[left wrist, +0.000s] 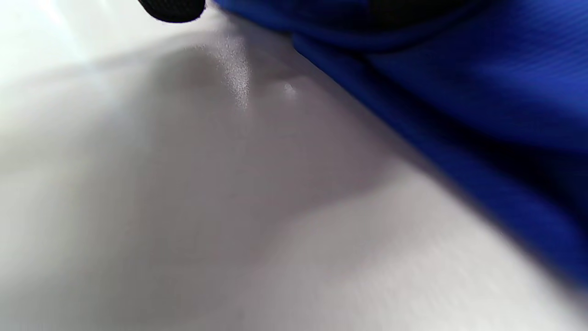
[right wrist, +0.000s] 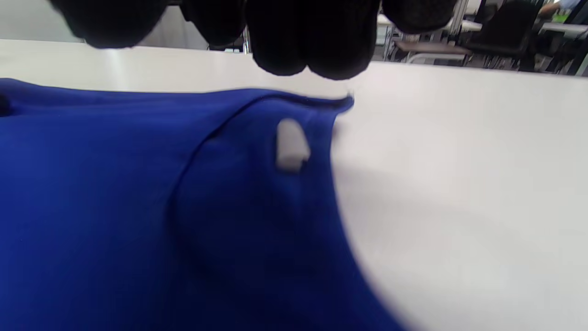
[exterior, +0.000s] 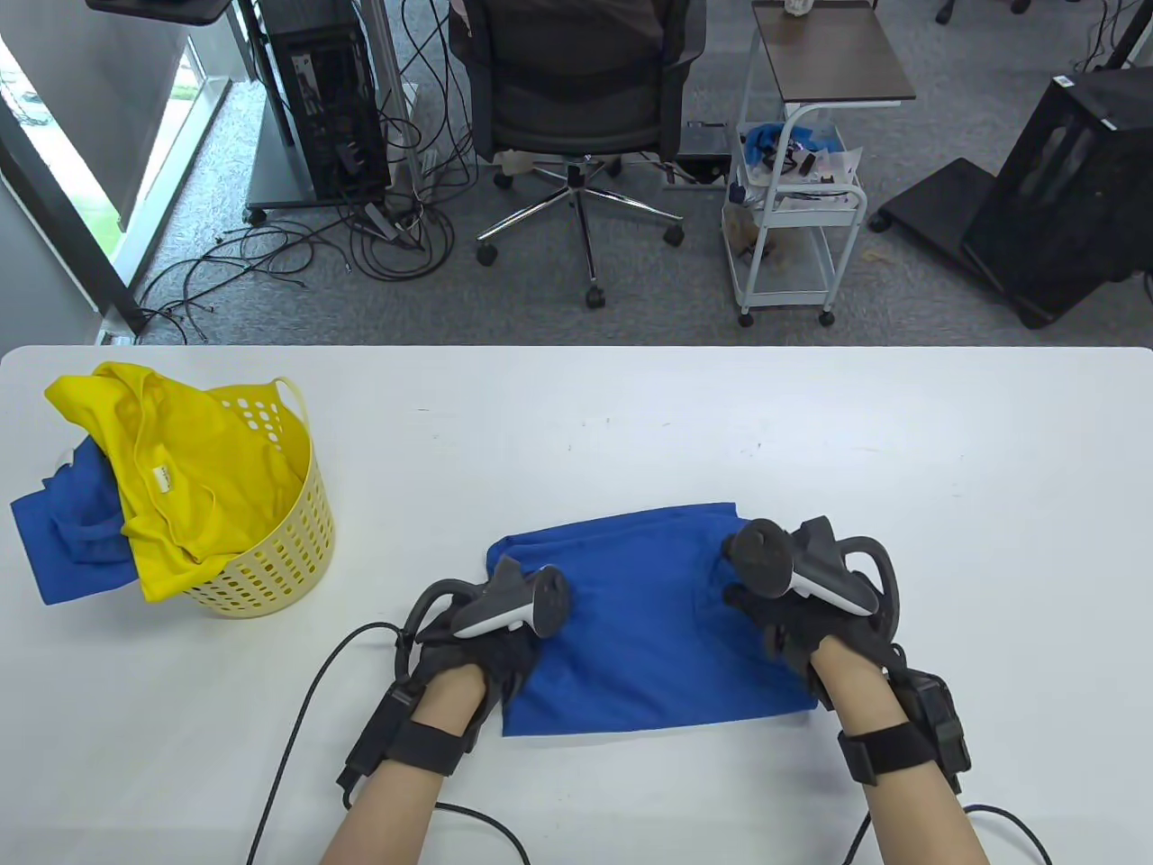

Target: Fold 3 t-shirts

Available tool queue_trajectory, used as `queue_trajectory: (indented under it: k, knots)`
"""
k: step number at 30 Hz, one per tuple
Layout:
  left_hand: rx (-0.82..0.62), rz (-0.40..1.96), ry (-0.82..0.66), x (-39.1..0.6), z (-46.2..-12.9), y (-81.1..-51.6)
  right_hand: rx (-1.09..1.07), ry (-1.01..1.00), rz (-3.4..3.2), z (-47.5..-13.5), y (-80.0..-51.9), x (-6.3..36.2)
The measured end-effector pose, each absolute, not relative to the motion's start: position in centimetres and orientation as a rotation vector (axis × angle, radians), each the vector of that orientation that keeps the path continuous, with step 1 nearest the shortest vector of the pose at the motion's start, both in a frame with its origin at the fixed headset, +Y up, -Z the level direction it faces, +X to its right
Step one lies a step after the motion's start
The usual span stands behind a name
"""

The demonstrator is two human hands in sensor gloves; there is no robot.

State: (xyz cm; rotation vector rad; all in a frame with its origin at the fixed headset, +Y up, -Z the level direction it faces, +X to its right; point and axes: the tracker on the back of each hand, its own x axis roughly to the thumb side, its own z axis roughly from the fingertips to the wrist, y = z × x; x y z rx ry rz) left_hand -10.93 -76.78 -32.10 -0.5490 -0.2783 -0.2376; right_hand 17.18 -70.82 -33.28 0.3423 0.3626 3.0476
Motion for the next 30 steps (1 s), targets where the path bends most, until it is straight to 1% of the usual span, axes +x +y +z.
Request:
queue_trajectory:
  k: [5, 8, 10, 12, 13, 15, 17, 19, 24, 30]
  knots:
    - [-0.483, -0.328, -0.307, -8.4, -29.4, -76.5, 0.355, 0.346, 3.054, -31.0, -72.5, 15.9]
    - [-0.455, -0.355, -0.337, -6.8, -28.0, -76.5, 0.385, 0.43, 3.017, -30.4, -73.9, 15.2]
    - [-0.446, -0.334, -0.365, -6.1, -27.4, -76.5, 0.358, 0.464, 3.015, -30.3, -75.1, 14.8]
    - [-0.474, -0.298, -0.37, -6.1, -27.2, -76.2, 0.313, 0.498, 3.025, -30.4, -76.3, 14.6]
    - [-0.474, -0.266, -0.371, -6.3, -27.1, -76.1, 0.306, 0.503, 3.026, -30.4, -76.6, 14.5]
    - [-0.43, -0.188, -0.383, -7.3, -27.1, -75.5, 0.284, 0.474, 3.064, -30.3, -77.3, 14.2]
    - [-0.339, -0.163, -0.37, -8.5, -27.3, -74.7, 0.285, 0.407, 3.119, -30.1, -77.5, 13.8]
    - [-0.276, -0.161, -0.337, -9.9, -27.5, -73.9, 0.29, 0.416, 3.161, -30.1, -77.5, 13.5]
    - [-0.25, -0.098, -0.253, -13.1, -27.9, -73.0, 0.267, 0.581, 3.063, -30.8, -77.2, 13.9]
    - [-0.249, -0.068, -0.205, -14.6, -28.2, -72.9, 0.173, 0.643, 3.063, -31.1, -76.9, 15.9]
